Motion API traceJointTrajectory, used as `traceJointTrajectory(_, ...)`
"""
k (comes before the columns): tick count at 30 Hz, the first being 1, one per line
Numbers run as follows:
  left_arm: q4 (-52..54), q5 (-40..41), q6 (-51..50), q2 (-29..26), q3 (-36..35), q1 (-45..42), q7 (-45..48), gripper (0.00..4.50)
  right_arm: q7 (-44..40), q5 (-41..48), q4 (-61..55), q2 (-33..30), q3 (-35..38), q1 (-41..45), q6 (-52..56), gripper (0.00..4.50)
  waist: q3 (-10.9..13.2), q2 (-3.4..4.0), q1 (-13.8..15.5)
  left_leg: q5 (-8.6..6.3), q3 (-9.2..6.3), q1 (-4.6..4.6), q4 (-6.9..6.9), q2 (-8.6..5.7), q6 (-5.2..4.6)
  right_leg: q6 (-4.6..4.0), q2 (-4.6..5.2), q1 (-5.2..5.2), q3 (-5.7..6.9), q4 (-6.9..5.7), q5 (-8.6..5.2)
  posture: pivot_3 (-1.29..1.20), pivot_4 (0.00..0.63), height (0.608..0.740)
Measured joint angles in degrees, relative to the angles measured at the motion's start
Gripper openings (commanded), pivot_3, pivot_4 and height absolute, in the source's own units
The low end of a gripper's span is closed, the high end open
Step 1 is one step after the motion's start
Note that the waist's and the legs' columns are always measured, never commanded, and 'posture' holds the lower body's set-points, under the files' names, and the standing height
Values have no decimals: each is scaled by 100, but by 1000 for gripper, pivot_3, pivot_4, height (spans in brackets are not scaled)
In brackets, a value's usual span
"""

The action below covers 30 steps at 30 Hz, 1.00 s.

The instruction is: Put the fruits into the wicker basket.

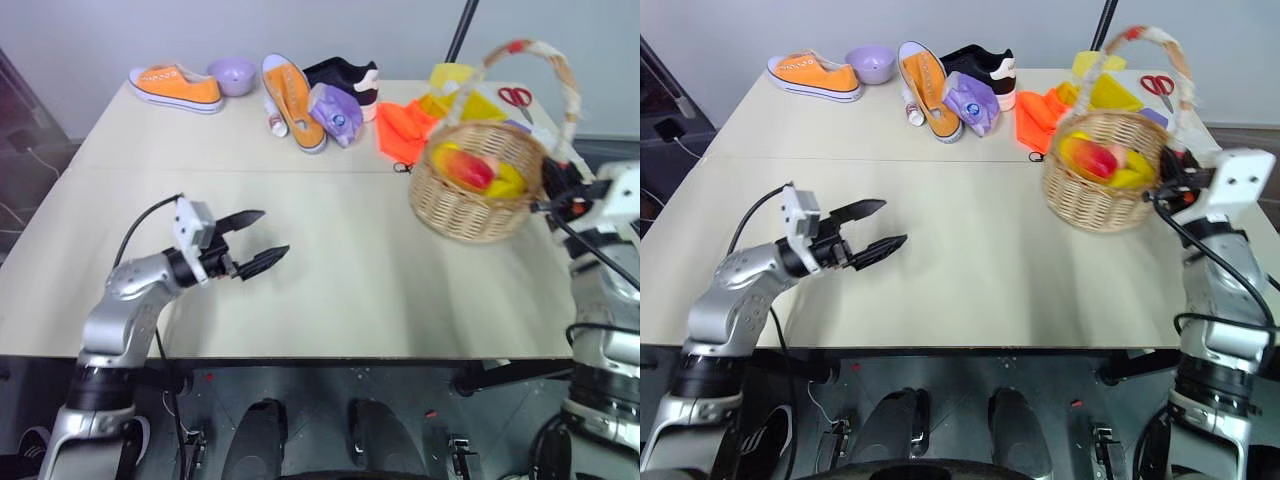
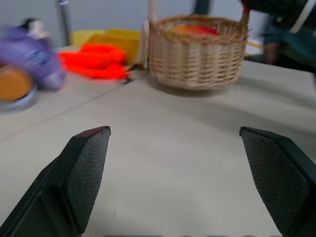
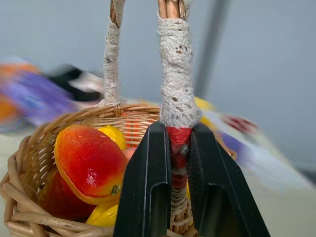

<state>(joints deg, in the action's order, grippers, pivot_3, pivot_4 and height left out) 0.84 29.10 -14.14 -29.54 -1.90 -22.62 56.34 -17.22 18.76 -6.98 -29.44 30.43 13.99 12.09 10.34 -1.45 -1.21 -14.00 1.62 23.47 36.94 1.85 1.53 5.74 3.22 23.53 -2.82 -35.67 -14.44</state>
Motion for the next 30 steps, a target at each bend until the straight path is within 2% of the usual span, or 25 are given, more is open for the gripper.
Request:
traceJointTrajectory(6,-647,-192,216,185,294,-441,433,4500,569,-60,-244,20,407,-243,-104,30,0,9,-121,-1,-11,-10,1,3,-2,27,-12,4,-4,-42,-12,0,150,740)
traceJointTrajectory(16,-738,-270,226,276,318,-413,535,4500,795,-108,-297,143,297,-452,-122,30,1,12,-111,-1,-14,-9,6,5,-3,23,-15,3,-6,-42,-15,0,150,740)
traceJointTrajectory(19,-734,-291,231,275,312,-341,529,4500,766,-136,-297,156,187,-517,-121,1358,1,12,-107,-1,-15,-9,6,5,-3,23,-15,3,-6,-43,-15,0,150,740)
traceJointTrajectory(25,-674,-345,242,275,275,-274,452,4500,775,61,-303,190,189,-517,-118,4474,1,12,-95,-1,-15,-9,9,5,-3,22,-15,1,-6,-42,-15,0,150,740)
traceJointTrajectory(30,-673,-368,250,256,211,-183,312,4500,964,130,-1183,315,265,-1040,51,4474,-1,15,-67,-2,-21,-9,4,8,-3,25,-18,2,-2,-43,-15,0,150,740)
